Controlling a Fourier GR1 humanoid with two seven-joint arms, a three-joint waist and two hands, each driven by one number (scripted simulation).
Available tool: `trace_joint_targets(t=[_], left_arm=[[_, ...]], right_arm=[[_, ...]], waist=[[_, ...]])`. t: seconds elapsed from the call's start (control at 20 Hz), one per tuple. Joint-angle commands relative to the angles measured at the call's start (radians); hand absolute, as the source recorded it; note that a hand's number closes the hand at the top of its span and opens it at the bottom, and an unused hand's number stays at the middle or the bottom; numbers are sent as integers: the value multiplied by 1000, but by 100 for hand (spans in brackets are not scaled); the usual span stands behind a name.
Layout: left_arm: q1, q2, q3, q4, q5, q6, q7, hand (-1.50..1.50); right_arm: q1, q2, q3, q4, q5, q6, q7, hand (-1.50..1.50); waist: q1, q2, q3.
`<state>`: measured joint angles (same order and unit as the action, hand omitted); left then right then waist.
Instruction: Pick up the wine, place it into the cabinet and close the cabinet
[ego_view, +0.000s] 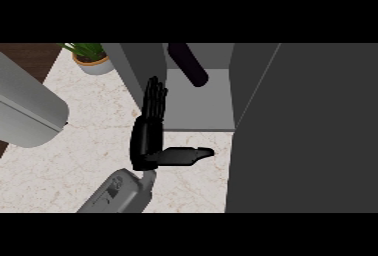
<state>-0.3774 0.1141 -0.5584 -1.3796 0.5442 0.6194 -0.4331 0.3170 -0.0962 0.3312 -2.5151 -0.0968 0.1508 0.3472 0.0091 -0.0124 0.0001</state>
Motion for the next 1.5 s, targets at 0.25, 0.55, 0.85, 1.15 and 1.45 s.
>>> trace_joint_targets(t=[0.25, 0.55, 0.85, 1.15, 1.45], left_arm=[[272, 101, -95, -334, -66, 42, 14, -150], [419, 136, -123, -364, -90, 29, -80, -150], [554, 268, -94, -523, -72, -18, -76, -150], [603, 351, 17, -586, -8, -79, -73, -150], [722, 412, 82, -647, 48, -159, -125, -150]], right_arm=[[-8, -68, 4, -218, -59, 3, 172, 150], [74, -195, 155, -166, -113, 187, 145, 150], [39, -173, 295, -175, -53, 200, 135, 150], [-72, -109, 386, -161, 13, 146, 205, 150], [-119, -54, 425, -71, -25, 117, 244, 150]], waist=[[1, 6, -1], [-2, 4, -1], [6, 3, -2], [10, 5, -6], [31, 4, -7]])
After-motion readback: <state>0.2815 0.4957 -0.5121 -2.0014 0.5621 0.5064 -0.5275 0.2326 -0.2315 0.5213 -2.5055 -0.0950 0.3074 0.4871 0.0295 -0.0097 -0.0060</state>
